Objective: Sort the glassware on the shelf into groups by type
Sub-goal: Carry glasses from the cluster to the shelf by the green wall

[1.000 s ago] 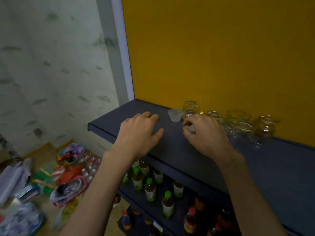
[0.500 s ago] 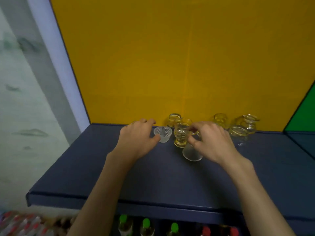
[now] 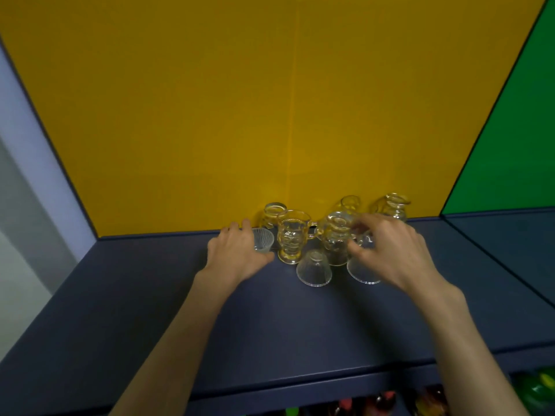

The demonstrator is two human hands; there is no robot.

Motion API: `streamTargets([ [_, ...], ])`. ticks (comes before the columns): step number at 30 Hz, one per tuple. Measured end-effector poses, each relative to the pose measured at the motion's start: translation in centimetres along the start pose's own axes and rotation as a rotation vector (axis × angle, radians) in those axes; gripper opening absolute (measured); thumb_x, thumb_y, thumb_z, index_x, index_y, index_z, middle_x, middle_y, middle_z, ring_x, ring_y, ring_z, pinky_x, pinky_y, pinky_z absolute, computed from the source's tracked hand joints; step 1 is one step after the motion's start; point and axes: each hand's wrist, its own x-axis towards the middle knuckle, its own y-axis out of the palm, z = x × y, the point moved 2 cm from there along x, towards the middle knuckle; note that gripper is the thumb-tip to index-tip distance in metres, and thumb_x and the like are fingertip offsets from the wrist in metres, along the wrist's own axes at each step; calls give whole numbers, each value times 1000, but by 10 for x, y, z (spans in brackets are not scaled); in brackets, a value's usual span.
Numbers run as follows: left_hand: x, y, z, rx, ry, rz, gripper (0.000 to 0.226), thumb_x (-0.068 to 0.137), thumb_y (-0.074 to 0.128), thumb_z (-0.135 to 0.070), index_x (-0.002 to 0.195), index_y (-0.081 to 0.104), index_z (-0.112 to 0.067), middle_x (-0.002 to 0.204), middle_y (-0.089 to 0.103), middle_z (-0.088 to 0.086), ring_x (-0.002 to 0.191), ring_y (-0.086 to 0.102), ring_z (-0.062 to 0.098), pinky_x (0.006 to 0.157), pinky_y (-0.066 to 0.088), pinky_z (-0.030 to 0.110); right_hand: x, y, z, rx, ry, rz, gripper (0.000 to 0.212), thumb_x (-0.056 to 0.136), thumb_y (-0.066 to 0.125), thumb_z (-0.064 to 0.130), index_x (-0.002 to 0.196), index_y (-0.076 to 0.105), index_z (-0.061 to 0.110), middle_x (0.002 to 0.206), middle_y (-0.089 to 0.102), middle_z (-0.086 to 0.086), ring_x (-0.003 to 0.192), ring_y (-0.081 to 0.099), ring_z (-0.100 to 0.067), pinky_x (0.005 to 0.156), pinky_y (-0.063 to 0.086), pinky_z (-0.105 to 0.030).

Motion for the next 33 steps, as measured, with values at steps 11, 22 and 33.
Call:
streamTargets([
  [11, 15, 17, -11, -102, -96, -66, 70, 82, 69, -59, 129, 49, -11, 126, 57, 10, 117, 57, 34, 83, 47, 43, 12, -4, -61, -9, 175, 1, 48, 85, 65, 48, 129, 58, 28, 128, 64, 2, 114, 60, -30, 84, 47, -42],
  [22, 1, -27, 2, -392, -222, -243, 65, 61, 88, -45, 113, 58, -19, 112, 63, 8, 103, 59, 33, 74, 44, 37, 34, 34, -90, 78, 346, 44, 70, 84, 66, 57, 139, 46, 19, 134, 56, -12, 123, 53, -36, 89, 46, -45],
  [33, -22, -54, -13, -627, -38, -190, 65, 50, 93, -44, 107, 63, -34, 93, 63, -13, 86, 61, 19, 79, 51, 36, 49, 64, -103, 265, 509, 158, 96, 63, 79, 70, 135, 44, 16, 128, 63, -12, 121, 57, -38, 96, 46, -46],
])
